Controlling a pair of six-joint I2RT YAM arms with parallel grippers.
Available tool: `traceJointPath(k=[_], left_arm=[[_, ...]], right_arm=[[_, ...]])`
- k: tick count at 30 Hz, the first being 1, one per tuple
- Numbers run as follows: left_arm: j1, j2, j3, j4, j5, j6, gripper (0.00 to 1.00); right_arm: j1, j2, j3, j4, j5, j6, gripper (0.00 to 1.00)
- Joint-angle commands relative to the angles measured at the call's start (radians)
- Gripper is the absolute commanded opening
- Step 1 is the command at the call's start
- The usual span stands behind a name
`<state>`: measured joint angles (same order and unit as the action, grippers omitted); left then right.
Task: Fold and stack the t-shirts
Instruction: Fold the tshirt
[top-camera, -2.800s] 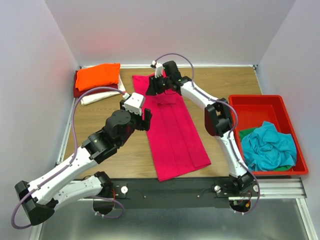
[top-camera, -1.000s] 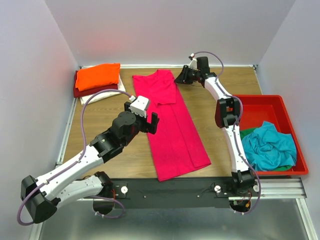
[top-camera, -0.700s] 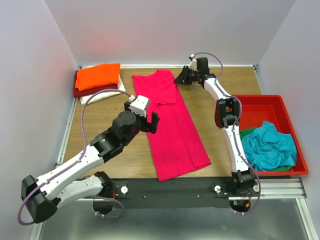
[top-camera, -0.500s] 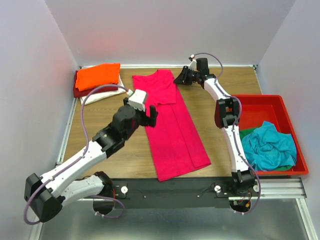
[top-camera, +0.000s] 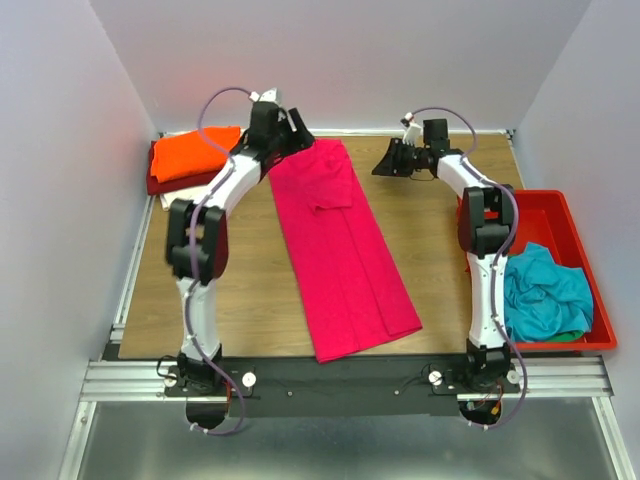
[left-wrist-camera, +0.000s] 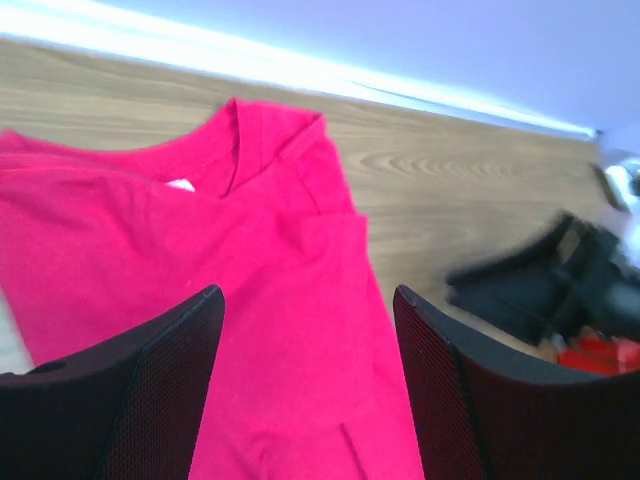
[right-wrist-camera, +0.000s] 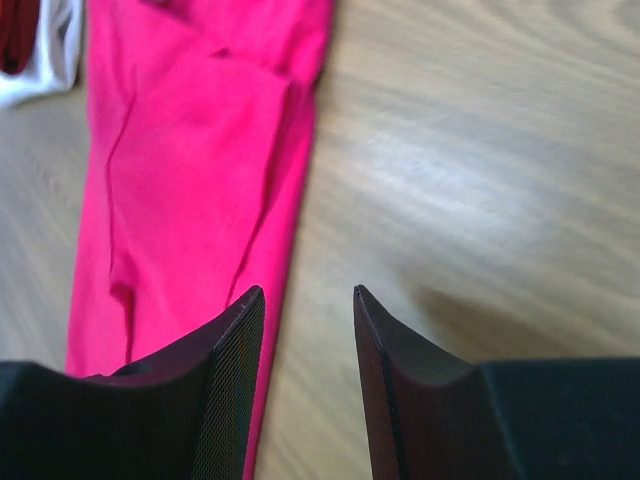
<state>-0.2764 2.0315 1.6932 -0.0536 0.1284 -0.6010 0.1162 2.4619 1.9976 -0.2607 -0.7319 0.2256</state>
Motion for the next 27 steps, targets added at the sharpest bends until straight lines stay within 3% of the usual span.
traceJointPath(k=[1,3,5,9,15,27], left_arm=[[-0.003,0.215,0.385,-0.331,-0.080,-0.123,0.76],[-0.004,0.321,0.545,-0.423,-0.120,-0.160,0.76],[-0.001,0.376,0.608,-0.485,-0.196,-0.203,0.76],[0.000,0.394,0.606,-0.505,-0.254,-0.265,0.76],[0.008,0.447,0.621,-0.488,-0.216,-0.276,0.74],[0.049,0.553,0.672,-0.427,-0.187,-0.261,0.54]], right_arm=[[0.020,-0.099,-0.100,-0.032,-0.041,-0.144,0.48],[0.020,-0.127,-0.126,-0.072,-0.037,-0.182,0.48],[0.020,-0.147,-0.154,-0.089,-0.037,-0.196,0.48],[0.019,-0.166,-0.192,-0.094,-0.041,-0.212,0.48],[0.020,-0.135,-0.161,-0.106,-0.066,-0.195,0.47],[0.019,-0.136,-0.166,-0.129,-0.064,-0.207,0.47]])
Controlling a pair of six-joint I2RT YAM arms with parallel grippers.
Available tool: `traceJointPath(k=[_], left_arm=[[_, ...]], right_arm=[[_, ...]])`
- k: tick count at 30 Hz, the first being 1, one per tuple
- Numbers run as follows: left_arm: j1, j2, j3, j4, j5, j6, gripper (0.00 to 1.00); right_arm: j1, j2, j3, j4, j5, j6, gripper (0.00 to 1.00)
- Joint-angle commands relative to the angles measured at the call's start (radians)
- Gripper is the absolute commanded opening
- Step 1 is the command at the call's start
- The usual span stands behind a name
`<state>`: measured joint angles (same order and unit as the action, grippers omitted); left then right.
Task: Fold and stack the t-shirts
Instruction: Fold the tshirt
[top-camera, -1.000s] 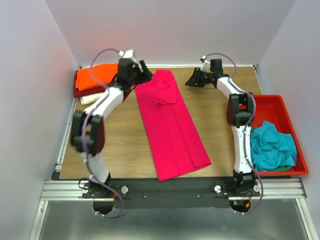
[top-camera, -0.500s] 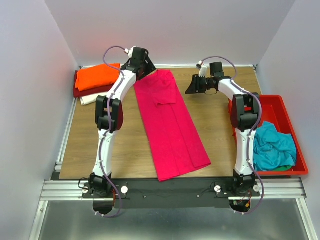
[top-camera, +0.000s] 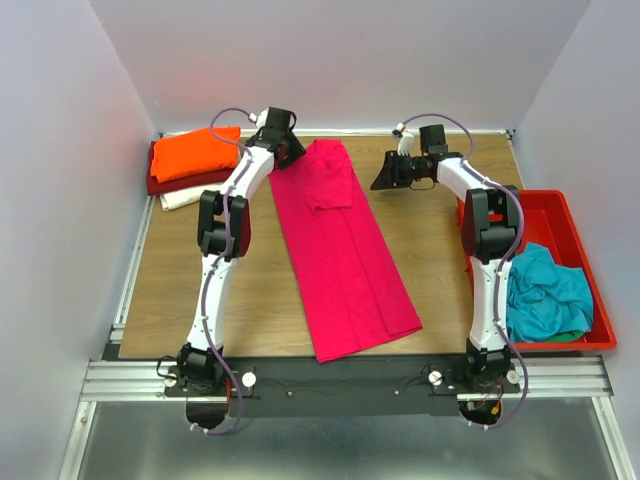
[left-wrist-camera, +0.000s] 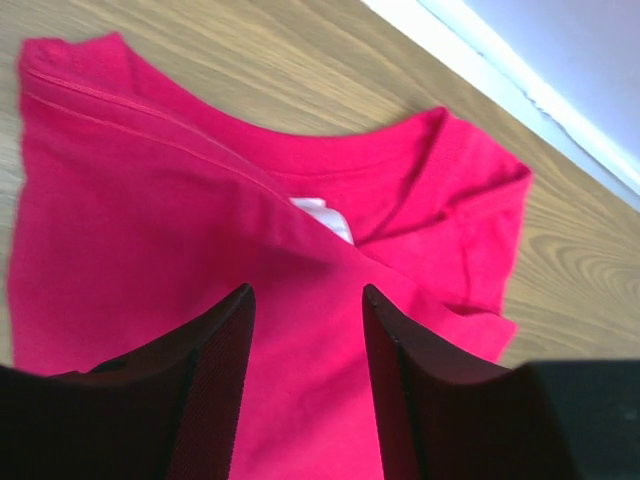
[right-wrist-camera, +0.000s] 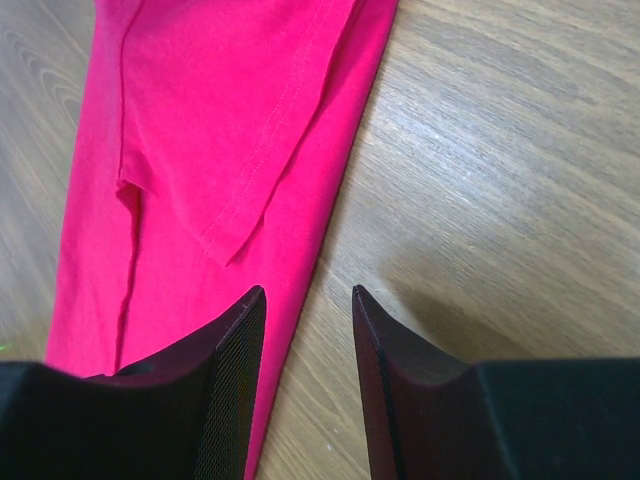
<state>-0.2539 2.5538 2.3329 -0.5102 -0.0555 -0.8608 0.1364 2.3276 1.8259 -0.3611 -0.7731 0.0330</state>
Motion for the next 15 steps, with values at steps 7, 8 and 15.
traceJointPath(k=[7,8,15], left_arm=[[0.050,0.072,0.045,0.055,0.028,0.002,0.45],[0.053,0.078,0.043,0.059,0.031,0.002,0.42],[0.082,0.085,0.003,0.085,0.051,-0.006,0.26]], right_arm=[[-0.001,0.006,0.007,-0.036,-0.026,-0.015,0.46],[0.000,0.009,0.006,-0.039,-0.026,-0.015,0.46],[0.000,0.007,0.004,-0.049,-0.075,-0.018,0.39]])
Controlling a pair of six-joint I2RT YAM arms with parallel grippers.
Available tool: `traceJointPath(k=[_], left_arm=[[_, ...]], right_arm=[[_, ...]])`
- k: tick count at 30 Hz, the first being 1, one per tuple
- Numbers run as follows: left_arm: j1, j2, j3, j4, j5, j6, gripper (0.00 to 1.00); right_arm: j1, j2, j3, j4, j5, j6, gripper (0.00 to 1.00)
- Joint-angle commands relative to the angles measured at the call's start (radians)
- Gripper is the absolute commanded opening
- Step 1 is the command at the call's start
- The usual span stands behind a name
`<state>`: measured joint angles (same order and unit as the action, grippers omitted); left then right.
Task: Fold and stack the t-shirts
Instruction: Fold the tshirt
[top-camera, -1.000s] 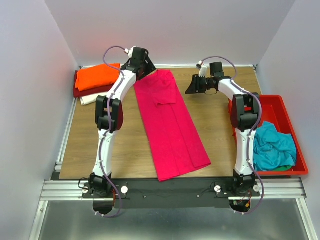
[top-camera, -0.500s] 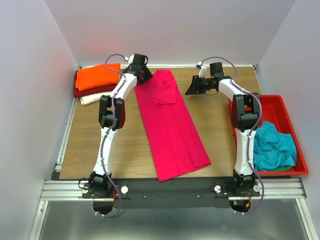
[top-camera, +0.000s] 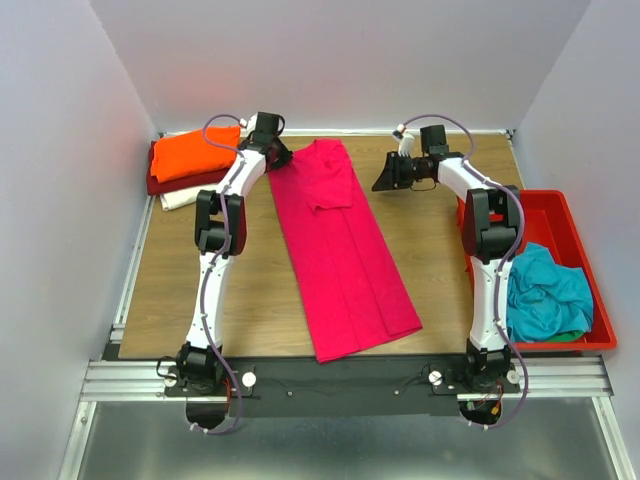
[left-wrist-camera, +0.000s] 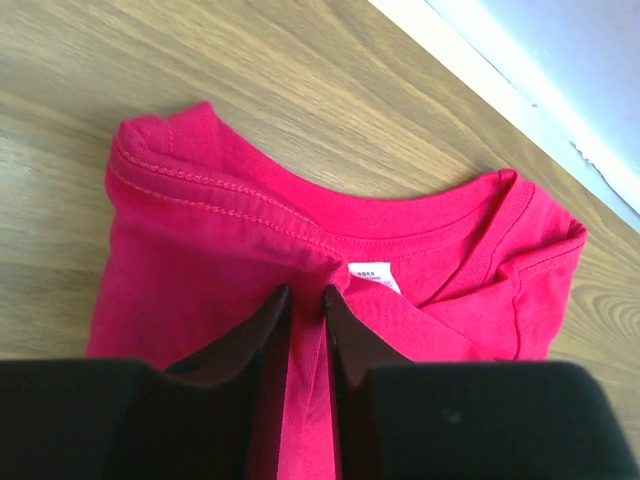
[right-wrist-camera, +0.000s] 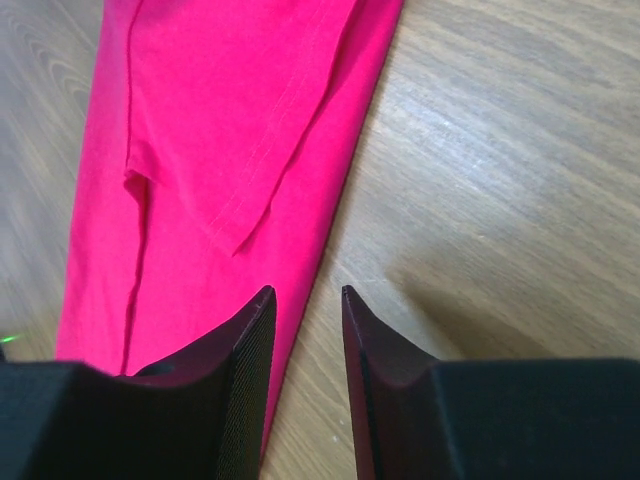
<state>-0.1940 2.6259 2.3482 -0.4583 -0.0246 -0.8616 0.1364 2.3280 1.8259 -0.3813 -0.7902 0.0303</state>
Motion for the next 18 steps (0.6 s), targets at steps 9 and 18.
traceJointPath(k=[9,18], left_arm=[[0.038,-0.007,-0.061,0.079,0.086,0.012,0.22],[0.061,-0.033,-0.124,0.122,0.127,0.012,0.22]], right_arm=[[0.000,0.105,0.070,-0.033,-0.029,0.056,0.43],[0.038,0.194,0.139,-0.083,0.006,0.066,0.44]])
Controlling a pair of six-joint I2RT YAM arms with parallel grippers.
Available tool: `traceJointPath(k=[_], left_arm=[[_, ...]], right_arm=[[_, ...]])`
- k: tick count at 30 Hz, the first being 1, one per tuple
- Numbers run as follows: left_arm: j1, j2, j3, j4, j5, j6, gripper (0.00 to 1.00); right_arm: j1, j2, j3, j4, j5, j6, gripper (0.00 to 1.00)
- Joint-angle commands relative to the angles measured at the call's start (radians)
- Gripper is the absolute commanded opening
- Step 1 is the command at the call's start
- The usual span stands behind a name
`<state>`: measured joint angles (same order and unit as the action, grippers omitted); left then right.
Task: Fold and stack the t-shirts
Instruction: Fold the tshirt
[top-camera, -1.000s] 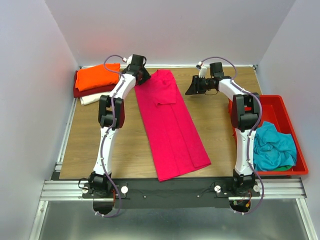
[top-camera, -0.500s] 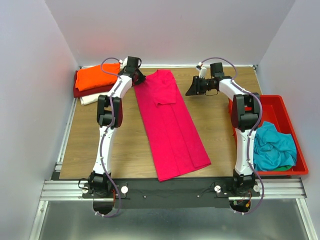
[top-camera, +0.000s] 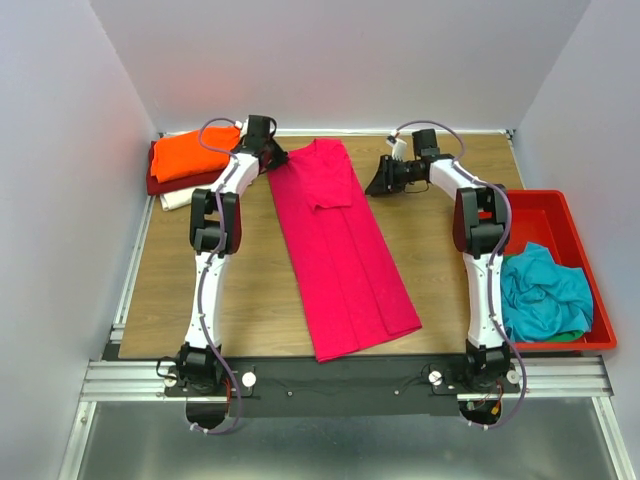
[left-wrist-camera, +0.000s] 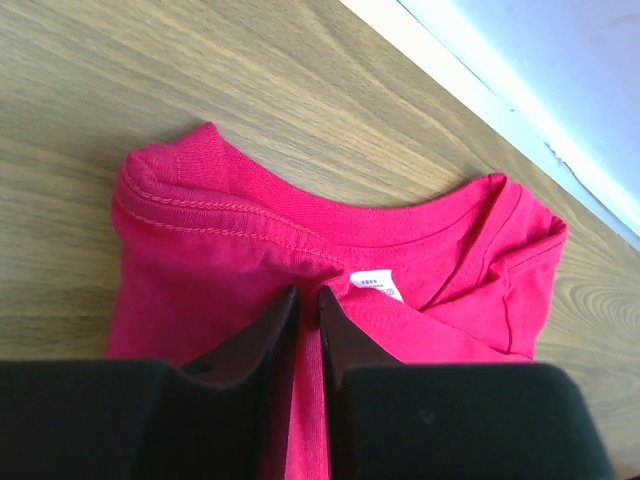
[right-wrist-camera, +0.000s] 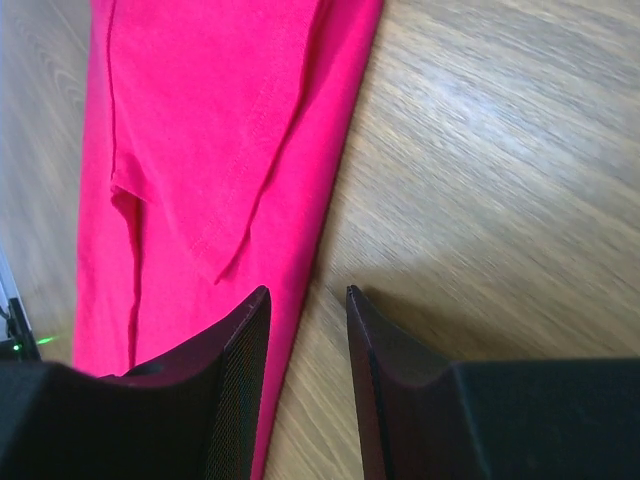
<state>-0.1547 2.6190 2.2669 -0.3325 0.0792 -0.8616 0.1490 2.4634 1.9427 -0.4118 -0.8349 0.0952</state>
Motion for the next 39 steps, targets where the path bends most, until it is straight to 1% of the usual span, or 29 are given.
traceJointPath(k=[1,2,5,7,8,11,12,16,17,19,20,24,31,35,36,37,38,39], left_arm=[[0.023,-0.027,-0.044,-0.003,0.027,0.013,0.22],[0.026,-0.030,-0.049,-0.002,0.033,0.016,0.20],[0.030,-0.028,-0.053,0.006,0.053,0.019,0.20],[0.032,-0.028,-0.053,0.009,0.060,0.022,0.20],[0.032,-0.028,-0.052,0.015,0.073,0.027,0.20],[0.033,-0.028,-0.052,0.024,0.086,0.032,0.20],[0.034,-0.030,-0.052,0.024,0.091,0.033,0.20],[0.038,-0.034,-0.053,0.029,0.113,0.039,0.20],[0.040,-0.040,-0.055,0.032,0.120,0.042,0.20],[0.047,-0.047,-0.064,0.039,0.126,0.050,0.20],[0.049,-0.054,-0.070,0.039,0.126,0.052,0.20],[0.067,-0.073,-0.089,0.043,0.128,0.061,0.19],[0.089,-0.082,-0.104,0.043,0.142,0.078,0.19],[0.089,-0.076,-0.092,0.050,0.166,0.082,0.21],[0.089,-0.071,-0.086,0.056,0.175,0.082,0.23],[0.089,-0.068,-0.083,0.065,0.194,0.088,0.25],[0.090,-0.063,-0.061,0.082,0.246,0.099,0.32],[0.090,-0.048,-0.043,0.087,0.278,0.105,0.37]], right_arm=[[0.027,0.065,0.030,-0.055,0.053,0.006,0.44],[0.027,0.069,0.033,-0.058,0.049,0.017,0.43],[0.027,0.091,0.045,-0.061,0.043,0.037,0.43],[0.030,0.103,0.048,-0.065,0.039,0.044,0.41],[0.034,0.111,0.053,-0.071,0.037,0.047,0.38],[0.037,0.127,0.068,-0.078,0.037,0.055,0.33],[0.035,0.131,0.076,-0.084,0.039,0.061,0.29],[0.035,0.146,0.091,-0.090,0.036,0.080,0.19],[0.035,0.149,0.096,-0.090,0.031,0.083,0.15],[0.037,0.147,0.098,-0.090,0.033,0.089,0.10],[0.035,0.146,0.098,-0.090,0.034,0.090,0.06],[0.031,0.141,0.091,-0.090,0.054,0.092,0.00],[0.018,0.138,0.087,-0.088,0.051,0.097,0.00],[0.020,0.141,0.090,-0.090,0.045,0.100,0.00],[0.020,0.144,0.094,-0.090,0.033,0.097,0.01],[0.020,0.144,0.096,-0.088,0.019,0.092,0.05],[0.021,0.141,0.099,-0.090,0.010,0.087,0.19],[0.020,0.137,0.101,-0.090,0.008,0.083,0.23]])
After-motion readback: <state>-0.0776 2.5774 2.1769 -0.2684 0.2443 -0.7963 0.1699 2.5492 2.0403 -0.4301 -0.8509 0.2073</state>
